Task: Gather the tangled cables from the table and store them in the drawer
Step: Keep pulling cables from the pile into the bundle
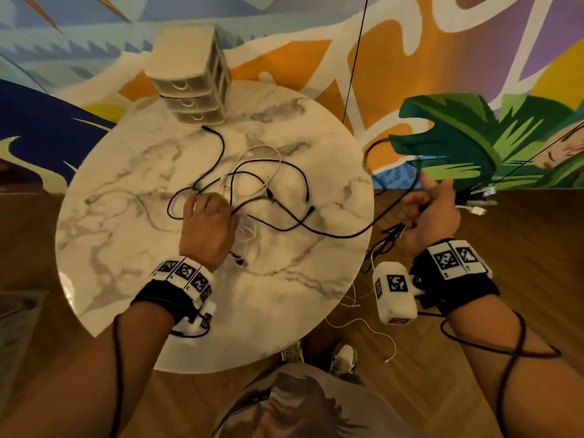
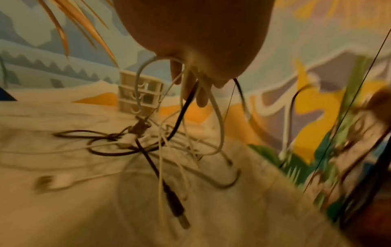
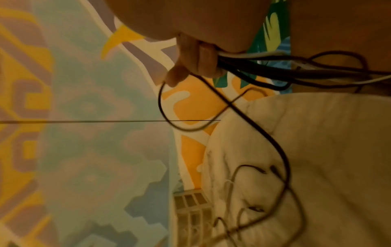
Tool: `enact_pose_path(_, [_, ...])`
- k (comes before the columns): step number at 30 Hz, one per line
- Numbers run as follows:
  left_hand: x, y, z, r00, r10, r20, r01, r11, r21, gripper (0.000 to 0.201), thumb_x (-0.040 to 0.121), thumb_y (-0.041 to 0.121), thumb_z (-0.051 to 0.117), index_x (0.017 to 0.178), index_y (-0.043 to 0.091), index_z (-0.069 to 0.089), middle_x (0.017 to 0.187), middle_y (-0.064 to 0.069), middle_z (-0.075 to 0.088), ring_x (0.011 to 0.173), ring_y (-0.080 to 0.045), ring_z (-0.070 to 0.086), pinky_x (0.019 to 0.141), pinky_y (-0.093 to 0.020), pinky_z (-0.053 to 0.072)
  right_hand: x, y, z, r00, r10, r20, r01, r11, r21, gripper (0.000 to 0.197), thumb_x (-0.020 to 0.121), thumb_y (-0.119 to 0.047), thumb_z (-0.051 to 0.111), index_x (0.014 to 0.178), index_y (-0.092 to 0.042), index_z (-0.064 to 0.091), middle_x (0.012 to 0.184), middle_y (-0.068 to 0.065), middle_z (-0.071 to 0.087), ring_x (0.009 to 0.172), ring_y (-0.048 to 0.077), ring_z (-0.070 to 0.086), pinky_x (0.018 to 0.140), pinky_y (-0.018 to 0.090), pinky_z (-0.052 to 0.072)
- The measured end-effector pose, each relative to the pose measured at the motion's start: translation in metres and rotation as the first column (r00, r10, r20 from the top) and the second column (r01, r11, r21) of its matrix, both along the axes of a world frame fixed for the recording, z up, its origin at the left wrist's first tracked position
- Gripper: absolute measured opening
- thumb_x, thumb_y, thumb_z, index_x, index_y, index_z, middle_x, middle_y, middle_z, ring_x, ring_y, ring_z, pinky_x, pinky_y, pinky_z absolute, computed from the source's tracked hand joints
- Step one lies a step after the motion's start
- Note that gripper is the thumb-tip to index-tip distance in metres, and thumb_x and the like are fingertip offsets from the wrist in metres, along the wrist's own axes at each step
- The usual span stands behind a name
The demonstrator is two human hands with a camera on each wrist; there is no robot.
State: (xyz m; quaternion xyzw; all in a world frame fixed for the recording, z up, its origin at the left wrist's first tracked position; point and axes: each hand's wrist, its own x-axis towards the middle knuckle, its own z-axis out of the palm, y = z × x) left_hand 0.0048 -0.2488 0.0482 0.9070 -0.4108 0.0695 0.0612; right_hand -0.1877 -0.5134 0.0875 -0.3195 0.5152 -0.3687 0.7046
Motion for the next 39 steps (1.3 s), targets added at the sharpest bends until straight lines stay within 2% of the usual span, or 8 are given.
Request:
enact_pose_path(5, [-0.024, -0.049, 0.043, 0.991, -0.090, 0.103, 0.108, 0.975, -0.195, 0.032, 0.096, 0.031, 0.040, 0.082, 0.012, 0.063, 0.087, -0.005, 0.061, 0.094, -0.027, 0.055, 0.109, -0.042, 0.023, -0.003, 0.050, -0.007, 0.924, 0.319, -0.212, -0.350, 0.928, -0.130, 0.048, 0.101, -0.037, 0.039, 0.090, 0.004, 0.063, 0.046, -0.007, 0.056, 0.035, 0.005, 0.041, 0.041, 0.019, 0.032])
enact_pose_path(8, [-0.043, -0.066, 0.042, 0.942, -0.294, 0.162, 0.305, 0.952, -0.042, 0.019, 0.090, 0.027, 0.050, 0.080, 0.016, 0.062, 0.079, -0.002, 0.060, 0.087, -0.026, 0.056, 0.108, -0.047, 0.031, 0.013, 0.086, 0.007, 0.673, 0.675, -0.303, -0.734, 0.661, -0.157, 0.051, 0.100, -0.039, 0.038, 0.085, 0.000, 0.066, 0.043, -0.007, 0.054, 0.036, 0.006, 0.039, 0.042, 0.017, 0.034])
enact_pose_path(12, [-0.065, -0.070, 0.025, 0.908, -0.401, 0.118, 0.396, 0.916, 0.067, 0.013, 0.084, 0.020, 0.058, 0.091, 0.012, 0.066, 0.078, -0.003, 0.062, 0.086, -0.026, 0.057, 0.106, -0.046, 0.033, 0.038, 0.093, 0.004, 0.464, 0.723, -0.512, -0.865, 0.496, -0.083, 0.063, 0.096, -0.049, 0.042, 0.047, -0.012, 0.053, 0.043, 0.002, 0.051, 0.040, 0.011, 0.048, 0.060, 0.029, 0.041])
enact_pose_path(17, [-0.058, -0.052, -0.006, 0.984, -0.106, -0.141, 0.142, 0.948, 0.283, 0.023, 0.076, 0.031, 0.058, 0.092, 0.017, 0.068, 0.098, -0.004, 0.066, 0.101, -0.030, 0.054, 0.101, -0.045, 0.031, 0.034, 0.086, 0.001, 0.570, 0.703, -0.425, -0.815, 0.549, -0.186, 0.045, 0.099, -0.039, 0.041, 0.079, -0.016, 0.073, 0.046, 0.005, 0.049, 0.041, 0.010, 0.043, 0.051, 0.024, 0.038])
enact_pose_path(23, [0.015, 0.013, -0.020, 0.995, 0.089, -0.043, -0.063, 0.908, 0.415, 0.028, 0.069, 0.029, 0.066, 0.094, 0.017, 0.072, 0.093, -0.009, 0.067, 0.096, -0.035, 0.056, 0.092, -0.047, 0.037, 0.035, 0.034, 0.044, 0.904, 0.418, -0.086, -0.422, 0.847, -0.322, 0.050, 0.101, -0.033, 0.040, 0.060, -0.011, 0.059, 0.043, 0.002, 0.048, 0.037, 0.012, 0.037, 0.039, 0.020, 0.025])
enact_pose_path(30, [0.031, 0.044, -0.027, 0.953, 0.273, -0.129, -0.120, 0.734, 0.668, 0.044, 0.091, 0.055, 0.032, 0.123, 0.034, 0.054, 0.131, -0.001, 0.052, 0.124, -0.026, 0.041, 0.109, -0.045, 0.022, 0.025, 0.013, 0.038, 0.962, 0.268, 0.045, -0.254, 0.945, -0.205, 0.049, 0.100, -0.034, 0.041, 0.057, -0.014, 0.051, 0.045, -0.004, 0.047, 0.037, 0.010, 0.037, 0.041, 0.021, 0.018])
enact_pose_path(34, [0.011, -0.002, 0.000, 0.958, 0.073, -0.277, 0.038, 0.926, 0.375, 0.057, 0.078, 0.035, 0.055, 0.134, 0.024, 0.049, 0.137, -0.007, 0.045, 0.127, -0.032, 0.041, 0.102, -0.043, 0.034, 0.022, 0.014, 0.035, 0.958, 0.283, 0.039, -0.270, 0.942, -0.201, 0.050, 0.100, -0.035, 0.041, 0.056, -0.014, 0.051, 0.042, -0.003, 0.043, 0.037, 0.010, 0.035, 0.040, 0.020, 0.019])
enact_pose_path(39, [-0.042, -0.032, -0.032, 0.724, 0.008, -0.689, 0.056, 0.996, 0.071, 0.047, 0.082, 0.044, 0.048, 0.114, 0.014, 0.063, 0.118, -0.011, 0.059, 0.114, -0.032, 0.052, 0.096, -0.042, 0.041, 0.018, 0.012, 0.037, 0.960, 0.277, 0.048, -0.264, 0.946, -0.186, 0.049, 0.101, -0.035, 0.040, 0.060, -0.012, 0.052, 0.041, -0.003, 0.043, 0.035, 0.009, 0.033, 0.038, 0.018, 0.020])
